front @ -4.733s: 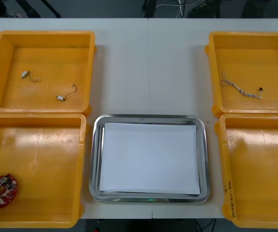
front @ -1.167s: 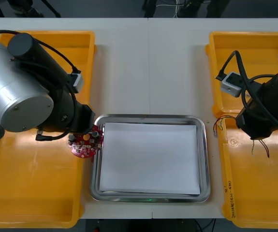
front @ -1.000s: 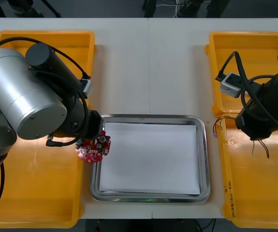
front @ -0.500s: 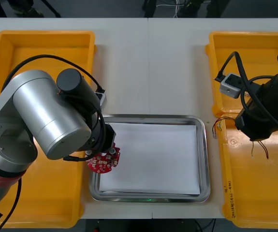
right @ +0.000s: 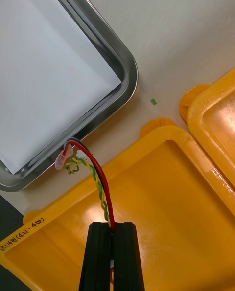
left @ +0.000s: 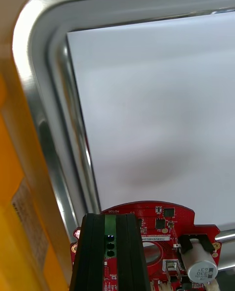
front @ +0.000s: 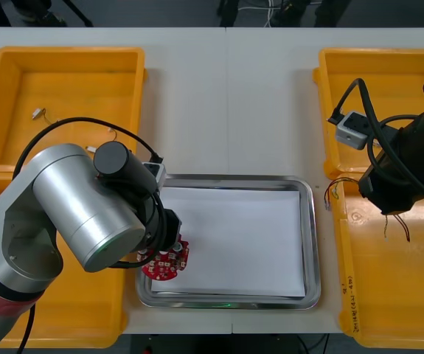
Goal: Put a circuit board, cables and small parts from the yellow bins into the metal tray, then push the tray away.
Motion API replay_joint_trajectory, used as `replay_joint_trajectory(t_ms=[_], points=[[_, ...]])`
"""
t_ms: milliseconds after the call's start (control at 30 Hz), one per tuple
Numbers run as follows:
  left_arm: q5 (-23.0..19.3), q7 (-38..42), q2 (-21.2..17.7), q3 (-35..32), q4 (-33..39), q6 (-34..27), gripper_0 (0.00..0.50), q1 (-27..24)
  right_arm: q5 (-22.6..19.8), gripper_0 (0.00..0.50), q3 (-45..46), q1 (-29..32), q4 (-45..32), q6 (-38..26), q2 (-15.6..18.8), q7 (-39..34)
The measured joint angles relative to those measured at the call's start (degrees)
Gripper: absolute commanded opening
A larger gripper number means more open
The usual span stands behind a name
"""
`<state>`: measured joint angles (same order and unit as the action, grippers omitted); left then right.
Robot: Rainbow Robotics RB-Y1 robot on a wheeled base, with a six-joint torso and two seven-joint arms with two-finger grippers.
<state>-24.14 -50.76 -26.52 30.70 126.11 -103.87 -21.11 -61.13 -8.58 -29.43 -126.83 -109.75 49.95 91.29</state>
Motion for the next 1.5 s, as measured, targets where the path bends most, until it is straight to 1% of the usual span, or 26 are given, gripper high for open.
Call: replay_joint_trajectory(t_ms=[200, 600, 1000, 1500], points=[[1.15, 0.0, 0.25, 1.05, -0.47, 3.17, 0.0, 1.56, 0.12, 0.0, 0.0, 0.0, 0.0, 0.0, 0.0, 0.0], [2.88, 0.0, 0.33, 3.23, -3.21, 4.75, 0.0, 1.71, 0.25, 0.0, 0.0, 0.0, -0.01, 0.0, 0.0, -0.01], [3.25, 0.0, 0.34, 4.53, -6.08, 7.3, 0.0, 2.42, 0.24, 0.0, 0.0, 0.0, -0.01, 0.0, 0.0, -0.02], [3.48, 0.0, 0.34, 5.52, -6.2, 8.35, 0.006, 3.05, 0.21, 0.0, 0.0, 0.0, -0.01, 0.0, 0.0, -0.03]])
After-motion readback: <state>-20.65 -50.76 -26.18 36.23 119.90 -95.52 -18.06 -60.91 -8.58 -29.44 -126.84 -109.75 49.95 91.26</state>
